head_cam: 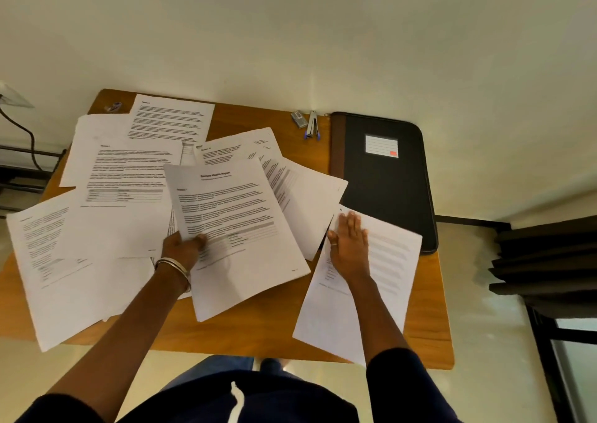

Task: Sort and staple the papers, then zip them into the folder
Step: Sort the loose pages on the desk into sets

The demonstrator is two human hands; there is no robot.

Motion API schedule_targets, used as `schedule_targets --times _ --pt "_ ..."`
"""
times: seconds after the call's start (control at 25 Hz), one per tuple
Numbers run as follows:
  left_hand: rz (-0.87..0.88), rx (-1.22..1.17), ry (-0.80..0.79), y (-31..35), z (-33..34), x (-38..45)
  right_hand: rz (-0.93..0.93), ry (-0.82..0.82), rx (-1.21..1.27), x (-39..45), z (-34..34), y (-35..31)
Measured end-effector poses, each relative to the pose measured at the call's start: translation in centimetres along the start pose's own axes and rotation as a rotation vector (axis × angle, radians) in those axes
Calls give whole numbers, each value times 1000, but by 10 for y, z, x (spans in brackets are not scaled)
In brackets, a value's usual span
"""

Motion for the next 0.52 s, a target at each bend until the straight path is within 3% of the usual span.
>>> schedule_targets --times 0.08,0.16,0.28,0.52 --pt "23 14 11 -1 -4 -2 -12 119 203 4 -13 4" --pt "38 33 25 -4 -6 -3 143 257 259 -2 -21 20" --pt "41 72 23 -10 -4 -4 169 256 173 -12 -4 37" --pt "9 90 -5 -21 15 -5 82 336 280 -14 2 46"
Point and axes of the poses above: each hand's wrist, its own x-axis towards the middle knuckle, its own z-axis out of the palm, y = z × x, the point moved 5 cm from there along x, towards the middle knuckle, and after that the axes turned 1 degree about z, right-handed, at the moved point
